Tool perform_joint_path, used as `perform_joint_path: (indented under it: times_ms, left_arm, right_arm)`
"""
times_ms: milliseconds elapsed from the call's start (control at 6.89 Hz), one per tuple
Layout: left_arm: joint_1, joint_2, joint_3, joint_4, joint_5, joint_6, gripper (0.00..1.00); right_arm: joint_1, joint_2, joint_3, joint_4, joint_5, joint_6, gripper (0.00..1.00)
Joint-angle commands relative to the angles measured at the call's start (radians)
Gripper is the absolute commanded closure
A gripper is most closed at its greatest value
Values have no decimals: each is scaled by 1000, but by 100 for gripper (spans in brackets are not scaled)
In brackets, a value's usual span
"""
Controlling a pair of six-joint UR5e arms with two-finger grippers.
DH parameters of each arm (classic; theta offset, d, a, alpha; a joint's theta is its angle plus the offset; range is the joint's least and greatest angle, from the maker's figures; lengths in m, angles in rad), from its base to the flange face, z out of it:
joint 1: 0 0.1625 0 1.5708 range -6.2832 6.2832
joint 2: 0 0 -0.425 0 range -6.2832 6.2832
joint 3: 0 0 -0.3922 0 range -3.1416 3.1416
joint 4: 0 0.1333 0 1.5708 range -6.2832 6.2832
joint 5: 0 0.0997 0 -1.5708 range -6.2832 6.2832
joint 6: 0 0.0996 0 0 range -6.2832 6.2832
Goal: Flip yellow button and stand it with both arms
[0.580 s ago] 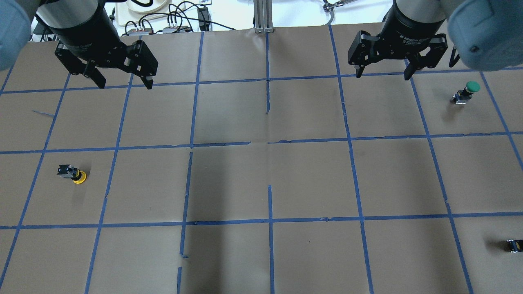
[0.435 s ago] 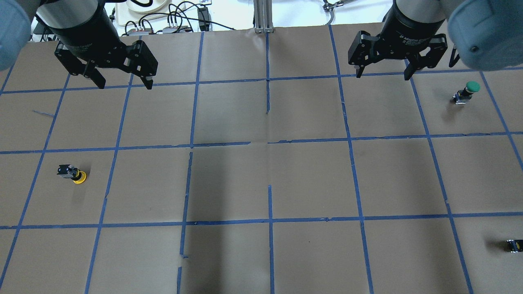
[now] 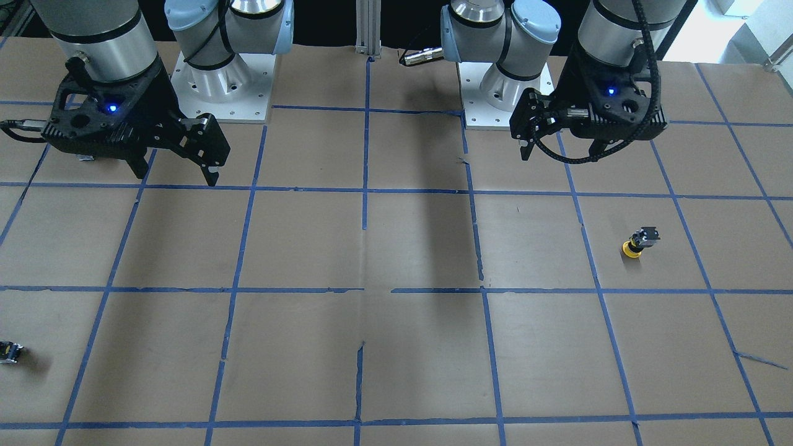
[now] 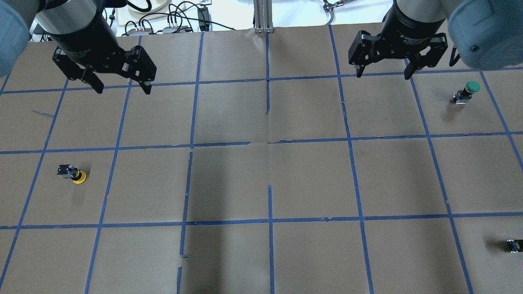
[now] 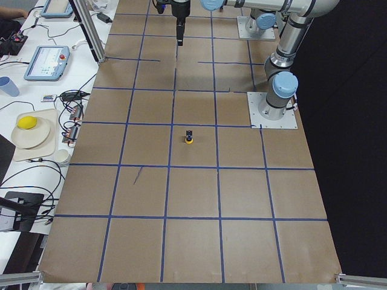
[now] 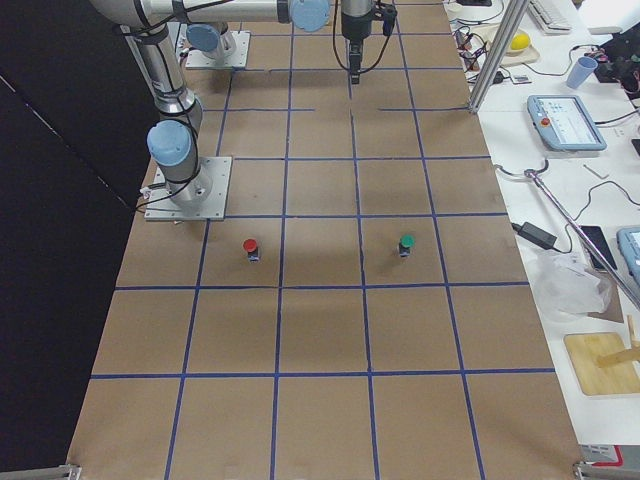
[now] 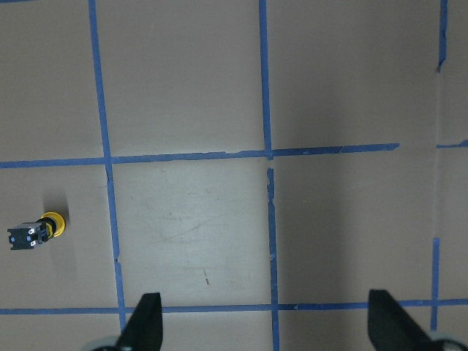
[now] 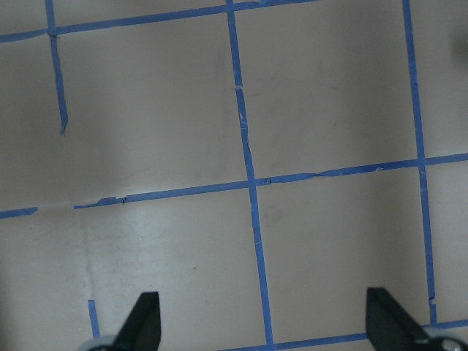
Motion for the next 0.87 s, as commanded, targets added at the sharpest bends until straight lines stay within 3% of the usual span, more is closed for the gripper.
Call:
perform_joint_path:
  times_ms: [0,435,580,725]
  left_arm:
    - [23,-6,-1,30,24,105,0]
    - [385,-29,-77,34,24,217,0]
    - [490,-58,-146,94,21,344,0]
    - [548,-126,-198,270,40,462,0]
  right_arm:
    - [-1,-1,0,-1,-1,-13,0]
    - [-1,-1,-2,-5,-1,-12,0]
    - [-1,-1,0,-4,-1,-12,0]
    - [-1,2,0,-4,-3,-10,0]
